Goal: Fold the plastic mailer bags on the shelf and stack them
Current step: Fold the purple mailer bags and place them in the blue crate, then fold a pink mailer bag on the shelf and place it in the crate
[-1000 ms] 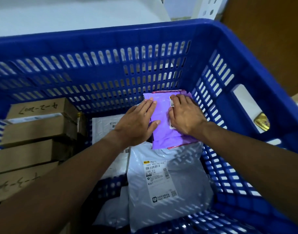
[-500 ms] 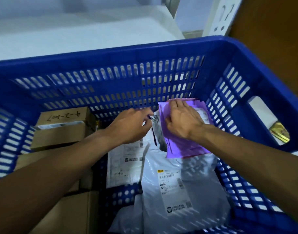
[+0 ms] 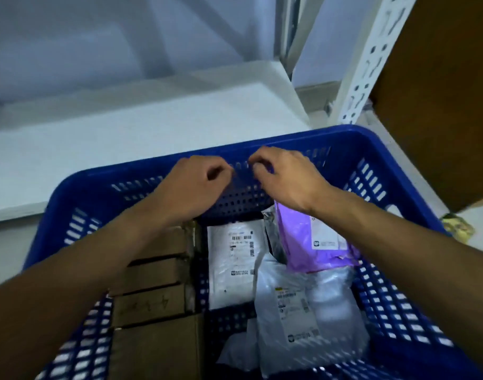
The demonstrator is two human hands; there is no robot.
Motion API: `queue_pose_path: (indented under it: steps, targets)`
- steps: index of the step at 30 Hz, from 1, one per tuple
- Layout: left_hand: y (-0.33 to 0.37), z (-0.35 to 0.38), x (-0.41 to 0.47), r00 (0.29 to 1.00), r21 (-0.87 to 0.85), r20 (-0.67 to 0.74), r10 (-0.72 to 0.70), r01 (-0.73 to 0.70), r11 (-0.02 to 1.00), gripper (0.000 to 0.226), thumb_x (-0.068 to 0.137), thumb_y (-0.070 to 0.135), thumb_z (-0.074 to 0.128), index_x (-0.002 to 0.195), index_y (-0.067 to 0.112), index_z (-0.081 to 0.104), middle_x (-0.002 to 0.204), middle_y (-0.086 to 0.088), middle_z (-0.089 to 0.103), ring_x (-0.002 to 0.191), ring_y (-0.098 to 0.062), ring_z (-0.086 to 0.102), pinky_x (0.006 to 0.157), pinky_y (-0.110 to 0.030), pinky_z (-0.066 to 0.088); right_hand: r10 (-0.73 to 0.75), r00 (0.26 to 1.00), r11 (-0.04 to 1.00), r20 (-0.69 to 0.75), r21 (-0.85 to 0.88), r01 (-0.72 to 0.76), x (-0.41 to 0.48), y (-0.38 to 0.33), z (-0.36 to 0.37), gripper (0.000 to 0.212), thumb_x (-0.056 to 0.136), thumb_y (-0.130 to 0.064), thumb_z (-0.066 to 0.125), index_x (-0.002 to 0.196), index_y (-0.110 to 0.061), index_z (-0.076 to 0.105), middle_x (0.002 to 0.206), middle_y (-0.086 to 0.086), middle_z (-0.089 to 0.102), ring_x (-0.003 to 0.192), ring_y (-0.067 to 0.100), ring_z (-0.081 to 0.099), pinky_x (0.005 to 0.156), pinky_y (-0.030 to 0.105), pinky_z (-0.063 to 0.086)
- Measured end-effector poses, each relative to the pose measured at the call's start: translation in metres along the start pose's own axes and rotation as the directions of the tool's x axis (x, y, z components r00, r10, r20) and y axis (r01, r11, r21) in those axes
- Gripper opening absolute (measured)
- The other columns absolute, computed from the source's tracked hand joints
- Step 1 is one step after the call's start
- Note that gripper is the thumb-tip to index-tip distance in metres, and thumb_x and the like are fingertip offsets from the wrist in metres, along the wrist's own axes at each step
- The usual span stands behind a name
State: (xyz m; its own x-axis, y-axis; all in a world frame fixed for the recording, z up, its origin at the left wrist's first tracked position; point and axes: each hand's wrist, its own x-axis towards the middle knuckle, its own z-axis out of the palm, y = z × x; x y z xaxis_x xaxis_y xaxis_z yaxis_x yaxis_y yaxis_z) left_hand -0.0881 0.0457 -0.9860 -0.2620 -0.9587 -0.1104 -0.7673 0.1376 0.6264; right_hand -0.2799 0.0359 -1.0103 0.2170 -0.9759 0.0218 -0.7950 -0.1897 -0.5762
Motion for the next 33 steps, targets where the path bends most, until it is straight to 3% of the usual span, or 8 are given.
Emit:
queue_pose_path:
  steps: [3, 6, 11, 19, 24, 28, 33]
  targets:
    - [0.032, -0.049, -0.017, 0.997, -0.096, 0.004, -0.075, 0.075, 0.993, 0.026, 0.104, 0.037, 0.048, 0.097, 0.031, 0.073, 0.088, 0.016, 0.075, 0.083, -0.003, 0.070, 0.088, -0.038, 0.056, 0.061, 0.997, 0.987, -0.047, 0.149, -0.053, -0.006, -0.042, -0.042, 0.026, 0.098, -0.026, 0.047, 0.113, -0.026, 0.068, 0.099, -0.008, 0.071, 0.092, 0.019, 0.063, 0.085, 0.035, 0.050]
    - [0.072, -0.097, -0.031, 0.991, -0.225, 0.010, -0.134, 0.133, 0.965, 0.030, 0.105, 0.036, 0.047, 0.099, 0.025, 0.074, 0.086, 0.011, 0.077, 0.079, -0.005, 0.072, 0.089, -0.038, 0.057, 0.100, 0.993, 0.952, -0.065, 0.298, -0.077, -0.017, -0.081, -0.084, 0.024, 0.099, -0.023, 0.048, 0.113, -0.025, 0.067, 0.075, -0.016, 0.060, 0.068, 0.005, 0.056, 0.069, 0.027, 0.044]
    - [0.136, -0.174, -0.054, 0.984, -0.345, 0.006, -0.179, 0.170, 0.923, 0.027, 0.104, 0.027, 0.049, 0.101, 0.020, 0.074, 0.090, 0.006, 0.078, 0.081, -0.011, 0.075, 0.094, -0.043, 0.056, 0.126, 0.992, 0.913, -0.023, 0.394, -0.107, -0.029, -0.149, -0.162, 0.025, 0.098, -0.025, 0.047, 0.113, -0.030, 0.067, 0.095, -0.009, 0.071, 0.083, 0.013, 0.067, 0.084, 0.039, 0.055]
    - [0.236, -0.319, -0.088, 0.973, -0.456, 0.150, -0.172, 0.223, 0.862, 0.028, 0.101, 0.034, 0.053, 0.105, 0.017, 0.075, 0.101, 0.005, 0.078, 0.096, -0.013, 0.073, 0.102, -0.043, 0.052, 0.060, 0.994, 0.943, -0.088, 0.332, -0.027, -0.026, -0.252, -0.298, 0.023, 0.098, -0.021, 0.047, 0.108, -0.027, 0.067, 0.084, -0.007, 0.072, 0.075, 0.015, 0.068, 0.081, 0.039, 0.054]
    - [0.287, -0.411, -0.110, 0.970, -0.503, 0.078, -0.232, 0.239, 0.831, 0.028, 0.103, 0.027, 0.050, 0.106, 0.013, 0.075, 0.100, 0.001, 0.078, 0.095, -0.017, 0.074, 0.103, -0.045, 0.051, 0.016, 0.997, 0.969, -0.075, 0.248, 0.003, -0.026, -0.307, -0.373, 0.022, 0.100, -0.029, 0.044, 0.104, -0.025, 0.066, 0.087, -0.008, 0.071, 0.078, 0.019, 0.067, 0.081, 0.043, 0.054]
    - [0.334, -0.471, -0.121, 0.967, -0.508, -0.005, -0.254, 0.217, 0.834, 0.025, 0.100, 0.028, 0.053, 0.102, 0.018, 0.076, 0.098, 0.006, 0.078, 0.092, -0.012, 0.074, 0.102, -0.041, 0.051, 0.021, 0.999, 0.959, 0.037, 0.281, -0.031, -0.022, -0.361, -0.432, 0.043, 0.104, -0.049, 0.030, 0.100, -0.024, 0.065, 0.083, -0.009, 0.070, 0.082, 0.017, 0.065, 0.087, 0.042, 0.050]
    - [0.396, -0.532, -0.126, 0.980, -0.480, -0.030, -0.199, 0.161, 0.862, 0.025, 0.100, 0.034, 0.051, 0.103, 0.024, 0.074, 0.098, 0.011, 0.077, 0.089, -0.006, 0.073, 0.101, -0.039, 0.051, -0.008, 0.994, 0.959, 0.113, 0.283, -0.025, -0.008, -0.419, -0.506, 0.052, 0.104, -0.056, 0.021, 0.103, -0.030, 0.067, 0.084, -0.009, 0.071, 0.080, 0.012, 0.065, 0.087, 0.037, 0.050]
